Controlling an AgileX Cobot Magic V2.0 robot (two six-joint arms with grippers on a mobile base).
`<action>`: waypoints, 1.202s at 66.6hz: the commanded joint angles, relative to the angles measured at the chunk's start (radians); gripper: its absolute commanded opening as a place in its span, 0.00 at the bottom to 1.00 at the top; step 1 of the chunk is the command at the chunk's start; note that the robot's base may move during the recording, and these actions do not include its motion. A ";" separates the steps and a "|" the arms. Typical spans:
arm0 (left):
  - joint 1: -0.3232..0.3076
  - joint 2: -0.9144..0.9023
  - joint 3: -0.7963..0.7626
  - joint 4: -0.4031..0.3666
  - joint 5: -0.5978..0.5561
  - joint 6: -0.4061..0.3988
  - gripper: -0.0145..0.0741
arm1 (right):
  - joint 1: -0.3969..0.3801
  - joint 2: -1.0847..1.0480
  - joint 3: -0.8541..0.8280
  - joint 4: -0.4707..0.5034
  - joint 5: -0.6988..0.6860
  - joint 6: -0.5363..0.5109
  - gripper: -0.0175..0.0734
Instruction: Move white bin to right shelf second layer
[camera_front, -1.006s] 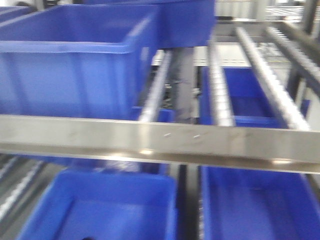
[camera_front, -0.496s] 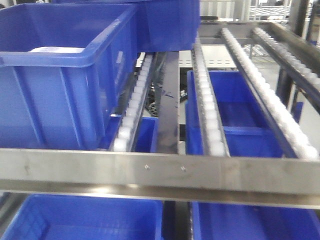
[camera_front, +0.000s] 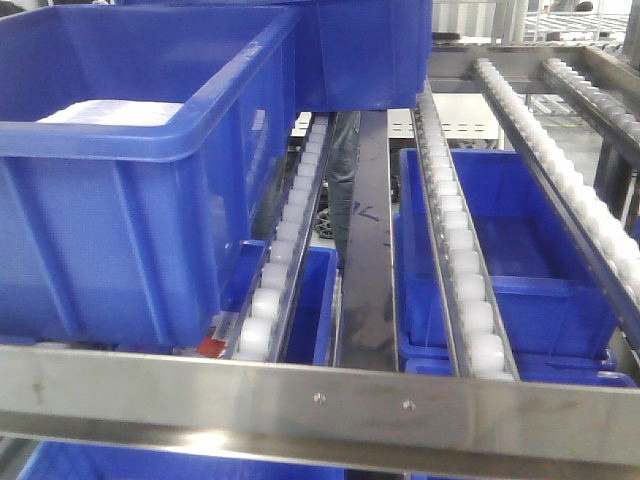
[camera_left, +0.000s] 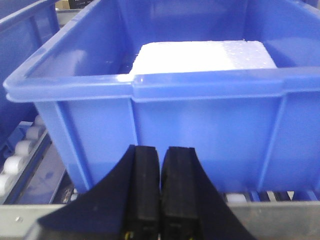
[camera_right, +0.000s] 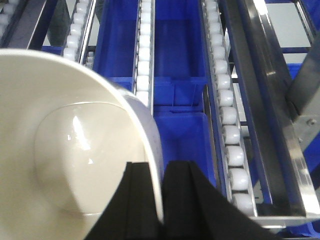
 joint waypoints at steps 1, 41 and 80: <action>-0.005 -0.014 0.037 0.000 -0.087 -0.005 0.26 | -0.005 0.005 -0.032 -0.004 -0.094 0.006 0.25; -0.005 -0.014 0.037 0.000 -0.087 -0.005 0.26 | -0.005 0.005 -0.032 -0.004 -0.094 0.006 0.25; -0.005 -0.014 0.037 0.000 -0.087 -0.005 0.26 | -0.005 0.104 -0.017 0.084 -0.160 0.006 0.25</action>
